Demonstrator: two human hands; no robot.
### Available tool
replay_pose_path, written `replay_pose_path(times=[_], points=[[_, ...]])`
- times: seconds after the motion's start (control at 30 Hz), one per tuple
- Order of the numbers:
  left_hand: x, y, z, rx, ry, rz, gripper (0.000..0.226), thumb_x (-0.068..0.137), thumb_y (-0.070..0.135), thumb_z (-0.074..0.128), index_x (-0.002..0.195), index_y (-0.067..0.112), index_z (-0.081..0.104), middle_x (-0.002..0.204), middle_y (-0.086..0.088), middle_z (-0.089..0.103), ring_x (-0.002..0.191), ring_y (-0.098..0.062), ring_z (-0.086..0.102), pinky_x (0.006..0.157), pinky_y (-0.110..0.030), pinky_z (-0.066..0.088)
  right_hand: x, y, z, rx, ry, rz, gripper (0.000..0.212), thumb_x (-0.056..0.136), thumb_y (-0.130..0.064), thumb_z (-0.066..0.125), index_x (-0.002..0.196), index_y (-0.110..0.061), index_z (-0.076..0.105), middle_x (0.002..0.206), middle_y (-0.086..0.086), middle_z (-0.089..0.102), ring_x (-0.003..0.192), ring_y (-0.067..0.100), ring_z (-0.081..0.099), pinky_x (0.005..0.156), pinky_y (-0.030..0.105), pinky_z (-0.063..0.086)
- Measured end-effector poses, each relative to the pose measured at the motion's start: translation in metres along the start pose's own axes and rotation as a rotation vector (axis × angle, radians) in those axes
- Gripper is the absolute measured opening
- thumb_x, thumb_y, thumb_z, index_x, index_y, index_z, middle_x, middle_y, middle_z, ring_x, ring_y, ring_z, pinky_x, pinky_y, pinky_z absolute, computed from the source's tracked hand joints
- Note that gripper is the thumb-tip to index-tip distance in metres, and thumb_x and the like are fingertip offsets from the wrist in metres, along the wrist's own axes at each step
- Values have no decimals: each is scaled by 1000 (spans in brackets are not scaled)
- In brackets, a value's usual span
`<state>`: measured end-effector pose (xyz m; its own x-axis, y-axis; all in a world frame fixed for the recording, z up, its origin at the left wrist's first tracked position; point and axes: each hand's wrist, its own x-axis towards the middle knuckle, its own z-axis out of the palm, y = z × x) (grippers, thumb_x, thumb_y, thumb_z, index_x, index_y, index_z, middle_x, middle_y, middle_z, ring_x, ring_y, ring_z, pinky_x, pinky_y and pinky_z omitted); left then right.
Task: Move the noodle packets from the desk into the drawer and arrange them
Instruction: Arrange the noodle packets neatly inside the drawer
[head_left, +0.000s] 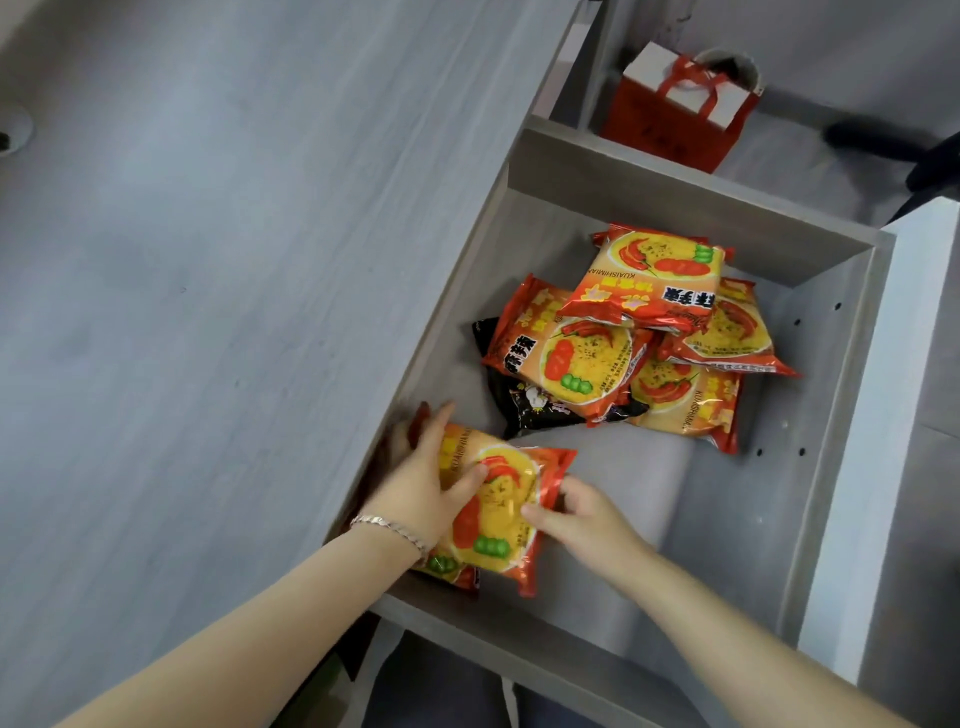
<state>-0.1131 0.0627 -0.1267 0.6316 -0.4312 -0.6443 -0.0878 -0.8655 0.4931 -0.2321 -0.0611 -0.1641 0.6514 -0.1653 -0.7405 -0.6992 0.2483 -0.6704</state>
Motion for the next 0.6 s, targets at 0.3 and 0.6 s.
replay_pose_path(times=[0.3, 0.6], points=[[1, -15, 12, 821, 6, 300, 59, 86, 33, 51, 140, 17, 33, 159, -10, -11, 145, -30, -14, 117, -41, -12, 28, 16, 40, -541, -153, 40, 34, 90, -27, 55, 117, -7, 58, 121, 11, 64, 110, 27, 60, 91, 31, 48], [22, -5, 12, 938, -251, 100, 83, 70, 77, 47, 138, 31, 34, 142, -3, 42, 132, -26, 35, 113, -44, 17, 30, 3, -3, -181, -67, 157, 42, 81, 12, 51, 121, -1, 53, 97, 10, 60, 84, 20, 56, 65, 21, 46]])
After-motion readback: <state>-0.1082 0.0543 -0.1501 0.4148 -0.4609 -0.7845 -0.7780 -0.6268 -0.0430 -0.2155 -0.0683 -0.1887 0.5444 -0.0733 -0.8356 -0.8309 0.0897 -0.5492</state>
